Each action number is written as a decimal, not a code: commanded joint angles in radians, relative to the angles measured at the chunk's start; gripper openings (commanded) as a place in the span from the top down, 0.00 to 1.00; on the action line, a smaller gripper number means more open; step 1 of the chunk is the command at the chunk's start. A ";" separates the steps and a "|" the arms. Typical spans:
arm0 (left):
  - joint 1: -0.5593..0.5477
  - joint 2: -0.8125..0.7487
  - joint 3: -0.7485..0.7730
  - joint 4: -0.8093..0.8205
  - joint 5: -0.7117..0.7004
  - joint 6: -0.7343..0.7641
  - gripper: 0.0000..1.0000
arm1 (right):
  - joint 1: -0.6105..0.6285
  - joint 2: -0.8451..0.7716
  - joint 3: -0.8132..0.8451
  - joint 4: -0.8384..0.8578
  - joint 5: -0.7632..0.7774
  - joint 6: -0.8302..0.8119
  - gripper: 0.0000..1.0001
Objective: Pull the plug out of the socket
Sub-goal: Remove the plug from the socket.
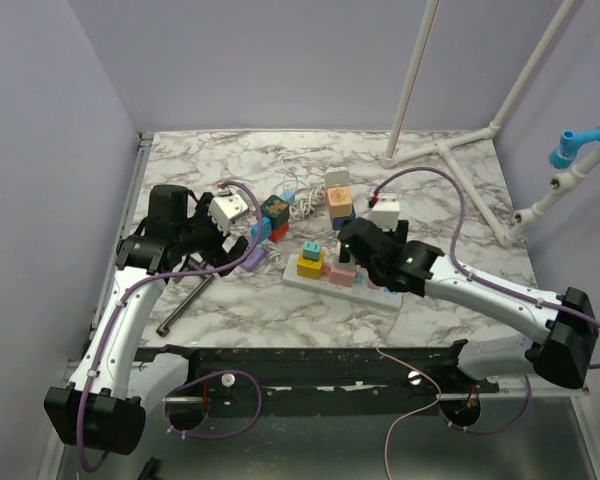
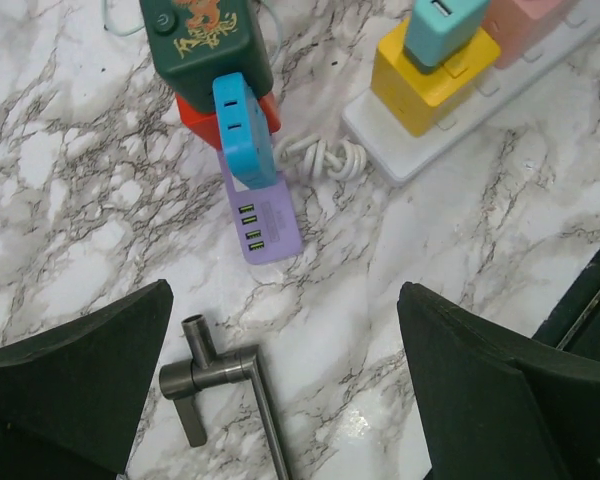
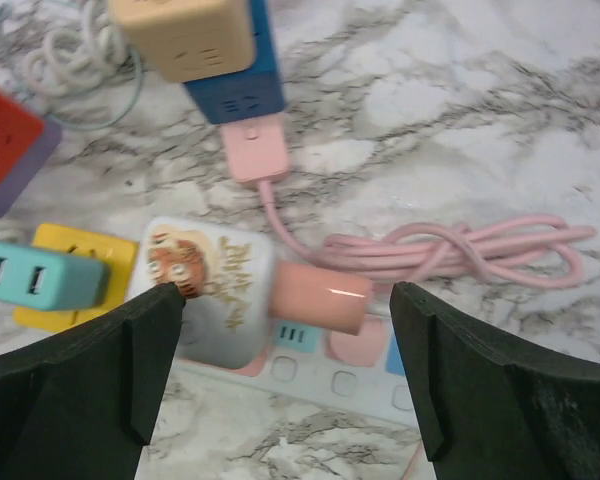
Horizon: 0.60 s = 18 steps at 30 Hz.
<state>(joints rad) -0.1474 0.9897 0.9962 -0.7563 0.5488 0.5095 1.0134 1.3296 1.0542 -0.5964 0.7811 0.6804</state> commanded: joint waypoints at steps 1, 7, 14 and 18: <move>-0.048 0.001 0.061 -0.093 0.081 0.092 0.01 | -0.094 -0.112 -0.050 -0.096 -0.089 0.114 0.08; -0.188 -0.058 0.037 -0.217 0.072 0.277 0.01 | -0.096 -0.122 -0.023 -0.187 -0.064 0.173 0.08; -0.393 -0.132 -0.050 -0.034 0.028 0.332 0.01 | -0.200 -0.161 0.019 -0.223 -0.081 0.177 0.08; -0.509 -0.114 -0.137 0.133 0.001 0.370 0.01 | -0.342 -0.169 0.002 -0.154 -0.195 0.109 0.08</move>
<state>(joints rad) -0.5686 0.8528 0.9405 -0.8082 0.5747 0.8085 0.7658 1.1824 1.0473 -0.7647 0.6807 0.8253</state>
